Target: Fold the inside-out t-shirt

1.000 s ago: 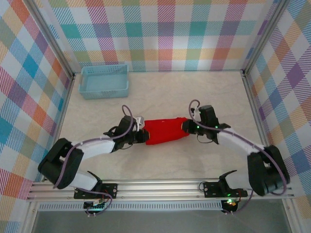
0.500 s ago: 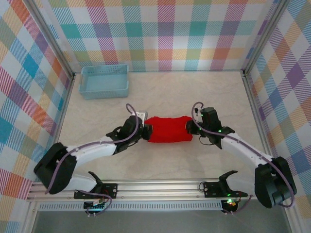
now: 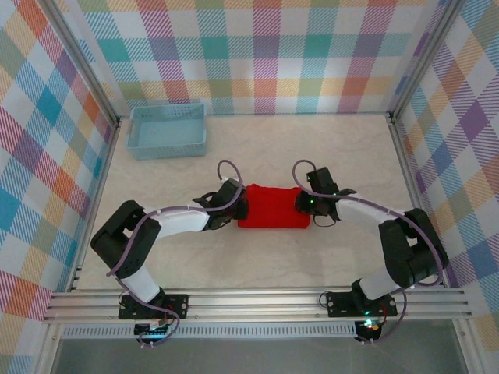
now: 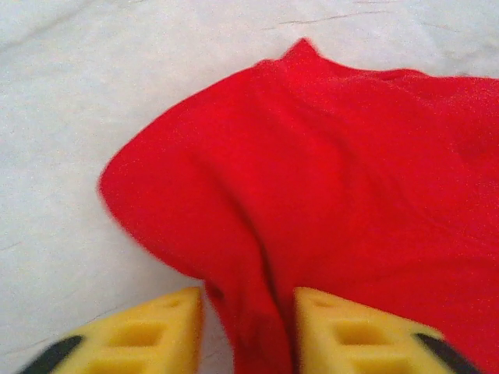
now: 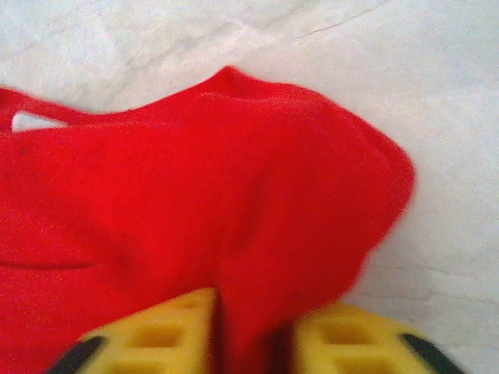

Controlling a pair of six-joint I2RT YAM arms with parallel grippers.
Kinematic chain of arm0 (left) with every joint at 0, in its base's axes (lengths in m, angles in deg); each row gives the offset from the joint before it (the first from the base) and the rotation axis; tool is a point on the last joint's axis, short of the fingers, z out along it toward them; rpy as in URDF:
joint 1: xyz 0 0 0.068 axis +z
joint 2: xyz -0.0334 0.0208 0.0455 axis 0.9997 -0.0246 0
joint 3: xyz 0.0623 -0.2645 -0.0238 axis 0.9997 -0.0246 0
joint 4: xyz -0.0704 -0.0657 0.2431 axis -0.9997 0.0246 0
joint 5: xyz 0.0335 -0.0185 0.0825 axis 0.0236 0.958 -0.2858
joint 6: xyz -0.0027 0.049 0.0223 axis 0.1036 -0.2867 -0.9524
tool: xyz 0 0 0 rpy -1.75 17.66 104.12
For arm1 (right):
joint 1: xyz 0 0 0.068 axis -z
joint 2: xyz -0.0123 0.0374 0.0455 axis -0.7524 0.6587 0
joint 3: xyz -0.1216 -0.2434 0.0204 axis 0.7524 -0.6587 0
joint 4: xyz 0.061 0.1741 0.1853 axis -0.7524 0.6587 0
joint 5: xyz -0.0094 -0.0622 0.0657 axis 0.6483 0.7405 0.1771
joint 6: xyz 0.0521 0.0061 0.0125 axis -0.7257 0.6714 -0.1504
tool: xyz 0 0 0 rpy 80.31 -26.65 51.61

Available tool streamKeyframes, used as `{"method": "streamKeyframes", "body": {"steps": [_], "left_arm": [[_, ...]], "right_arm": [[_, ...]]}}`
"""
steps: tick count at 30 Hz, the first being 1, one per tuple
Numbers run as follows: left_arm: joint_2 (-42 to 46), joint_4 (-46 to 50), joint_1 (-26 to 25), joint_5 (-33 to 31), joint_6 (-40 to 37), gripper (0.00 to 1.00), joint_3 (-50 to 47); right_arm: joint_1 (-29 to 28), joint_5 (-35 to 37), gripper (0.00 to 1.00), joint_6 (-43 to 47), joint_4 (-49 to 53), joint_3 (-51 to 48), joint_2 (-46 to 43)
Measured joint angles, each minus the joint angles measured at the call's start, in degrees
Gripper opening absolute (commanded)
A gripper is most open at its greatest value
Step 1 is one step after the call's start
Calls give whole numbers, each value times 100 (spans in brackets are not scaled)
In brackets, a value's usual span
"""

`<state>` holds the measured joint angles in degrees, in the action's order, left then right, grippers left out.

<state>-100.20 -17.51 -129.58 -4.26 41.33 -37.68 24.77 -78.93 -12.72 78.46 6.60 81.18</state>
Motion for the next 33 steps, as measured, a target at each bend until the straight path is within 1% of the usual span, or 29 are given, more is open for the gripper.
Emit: {"method": "streamKeyframes", "body": {"steps": [1, 2, 4, 5, 7, 10, 12, 14, 17, 19, 21, 22, 24, 27, 29, 30, 33], "left_arm": [[61, 197, 22, -70, 39, 50, 33], [138, 391, 42, -129, 92, 52, 68], [323, 870, 83, -236, 181, 56, 219], [407, 1069, 105, -240, 227, 58, 321], [511, 1340, 107, -195, 315, 59, 573], [476, 1528, 94, 0, 509, 61, 938], [365, 1506, 70, 160, 649, 57, 1038], [118, 1497, 57, 310, 798, 48, 1064], [-387, 1515, 55, 483, 896, 35, 1047], [-570, 1456, 76, 619, 920, 33, 955], [-555, 1388, 81, 715, 938, 34, 848], [-514, 1379, 81, 717, 938, 36, 831], [-352, 1423, 87, 684, 933, 44, 793], [140, 1604, 103, 535, 894, 59, 654], [634, 1742, 107, 400, 837, 70, 505], [861, 1781, 107, 319, 833, 74, 435], [1777, 1886, 146, 4, 743, 83, 87]], "right_arm": [[0, 55, 57, 33, 127, 61, -74], [0, 109, 61, 52, 284, 129, -175], [0, 205, 65, 105, 656, 332, -435], [0, 227, 65, 133, 791, 444, -516], [0, 273, 65, 155, 975, 704, -605], [0, 260, 61, 127, 1058, 901, -538], [-2, 179, 58, 44, 1069, 890, -391], [0, 114, 56, -55, 1064, 804, -168], [37, 94, 49, -216, 1119, 623, 157], [116, 48, 44, -302, 1174, 522, 297], [223, 28, 43, -326, 1263, 490, 323], [267, 37, 46, -317, 1294, 492, 302], [297, 120, 55, -249, 1410, 516, 203], [170, 560, 68, -116, 1928, 734, -79], [-111, 925, 74, -52, 2319, 1060, -258], [-278, 1062, 76, -35, 2446, 1211, -315], [-1034, 1353, 80, -79, 2745, 1663, -367]]}}
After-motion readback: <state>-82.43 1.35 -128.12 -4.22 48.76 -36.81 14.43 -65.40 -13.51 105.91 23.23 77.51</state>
